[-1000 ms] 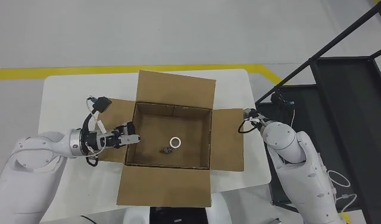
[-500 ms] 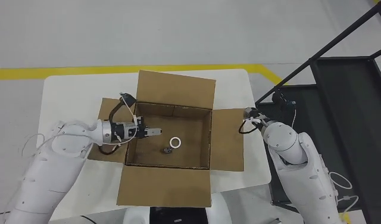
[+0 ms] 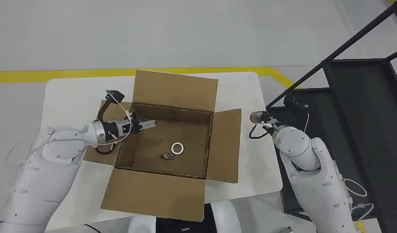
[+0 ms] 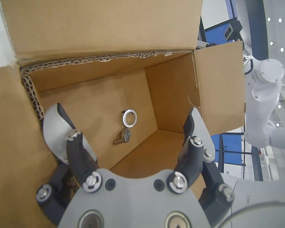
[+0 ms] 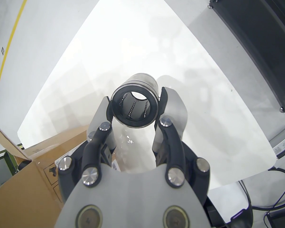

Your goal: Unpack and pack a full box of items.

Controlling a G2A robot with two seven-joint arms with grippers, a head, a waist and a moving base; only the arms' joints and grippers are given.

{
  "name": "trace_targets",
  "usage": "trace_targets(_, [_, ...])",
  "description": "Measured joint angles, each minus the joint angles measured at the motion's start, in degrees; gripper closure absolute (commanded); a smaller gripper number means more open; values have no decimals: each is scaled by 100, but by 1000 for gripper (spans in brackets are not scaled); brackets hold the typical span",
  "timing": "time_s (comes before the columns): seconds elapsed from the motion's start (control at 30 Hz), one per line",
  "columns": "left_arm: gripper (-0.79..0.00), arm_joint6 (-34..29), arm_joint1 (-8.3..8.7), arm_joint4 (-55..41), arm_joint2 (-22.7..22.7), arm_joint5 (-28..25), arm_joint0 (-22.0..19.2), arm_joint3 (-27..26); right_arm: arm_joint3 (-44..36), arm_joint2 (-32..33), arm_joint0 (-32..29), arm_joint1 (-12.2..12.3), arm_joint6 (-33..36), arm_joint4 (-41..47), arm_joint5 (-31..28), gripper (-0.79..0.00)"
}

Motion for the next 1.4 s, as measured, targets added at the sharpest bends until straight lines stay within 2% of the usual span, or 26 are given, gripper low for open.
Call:
trace_targets(0.3, [-785,-48,84,-98,-288,-83,425,-660,-13,27,-14,1,-20,15,3,0])
trace_targets(0.57, [-785,-26,133,149,-427,130,622,-776,15,57,-9,8,-11,-4,-31,0])
trace_targets(0.73, [-785,444,117,-288,-539,-250,703,-891,236,-48,111,13,58,-124,8,0])
trace_targets(0.93, [-785,939,147,-998,-1042,-643,1020,-1054,600,-141,291,5,87,-135,42,0])
trace_targets(1.13, [-785,1043,208,-1233,-1620,-756,1485,-1240,938,-160,391,-10,77,28,-23,0])
trace_targets(1.4, [-785,1066,226,-1263,-1797,-775,1774,-1316,1574,-225,714,-36,3,194,-46,0])
